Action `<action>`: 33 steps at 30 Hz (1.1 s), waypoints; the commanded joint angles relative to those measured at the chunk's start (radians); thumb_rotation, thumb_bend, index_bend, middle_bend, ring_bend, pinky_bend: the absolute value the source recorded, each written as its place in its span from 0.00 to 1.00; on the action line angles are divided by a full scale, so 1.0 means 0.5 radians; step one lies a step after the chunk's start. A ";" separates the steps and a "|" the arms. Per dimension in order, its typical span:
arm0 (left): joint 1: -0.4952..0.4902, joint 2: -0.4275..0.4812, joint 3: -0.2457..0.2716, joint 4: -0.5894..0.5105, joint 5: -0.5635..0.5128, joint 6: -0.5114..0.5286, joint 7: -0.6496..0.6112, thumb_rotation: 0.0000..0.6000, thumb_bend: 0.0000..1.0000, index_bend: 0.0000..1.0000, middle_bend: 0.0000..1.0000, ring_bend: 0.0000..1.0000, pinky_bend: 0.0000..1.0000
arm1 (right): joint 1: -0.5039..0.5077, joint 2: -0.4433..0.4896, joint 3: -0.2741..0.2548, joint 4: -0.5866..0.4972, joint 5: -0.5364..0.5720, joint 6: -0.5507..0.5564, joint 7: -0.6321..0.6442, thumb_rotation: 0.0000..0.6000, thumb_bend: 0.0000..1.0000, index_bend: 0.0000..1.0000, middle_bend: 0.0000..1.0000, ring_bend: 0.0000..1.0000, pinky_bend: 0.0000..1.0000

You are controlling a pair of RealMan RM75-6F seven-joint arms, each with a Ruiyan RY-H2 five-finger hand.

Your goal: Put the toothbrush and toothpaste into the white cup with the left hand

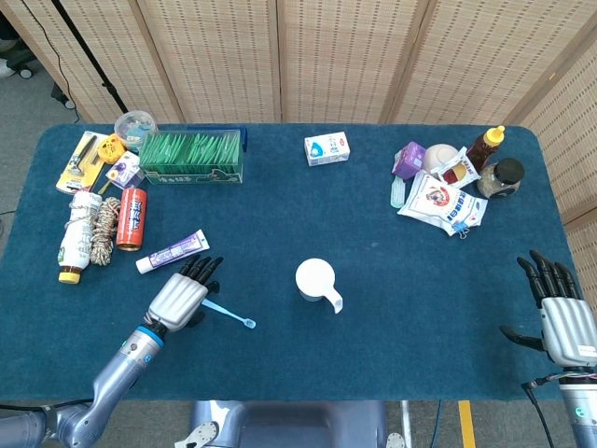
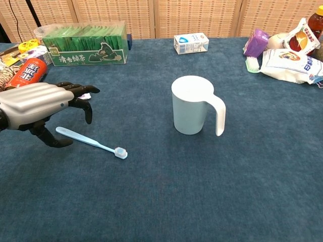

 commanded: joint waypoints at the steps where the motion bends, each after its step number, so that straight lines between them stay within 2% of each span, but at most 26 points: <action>1: -0.020 -0.044 0.001 0.005 -0.037 0.005 0.058 1.00 0.26 0.40 0.00 0.00 0.00 | 0.000 0.002 0.002 0.001 0.003 0.000 0.006 1.00 0.00 0.00 0.00 0.00 0.00; 18: -0.109 -0.219 -0.011 0.063 -0.254 0.008 0.250 1.00 0.30 0.44 0.00 0.00 0.00 | 0.005 0.011 0.005 0.010 0.009 -0.014 0.040 1.00 0.00 0.00 0.00 0.00 0.00; 33: -0.128 -0.302 0.027 0.102 -0.269 0.082 0.293 1.00 0.32 0.52 0.00 0.00 0.00 | 0.005 0.020 0.005 0.014 0.008 -0.015 0.066 1.00 0.00 0.00 0.00 0.00 0.00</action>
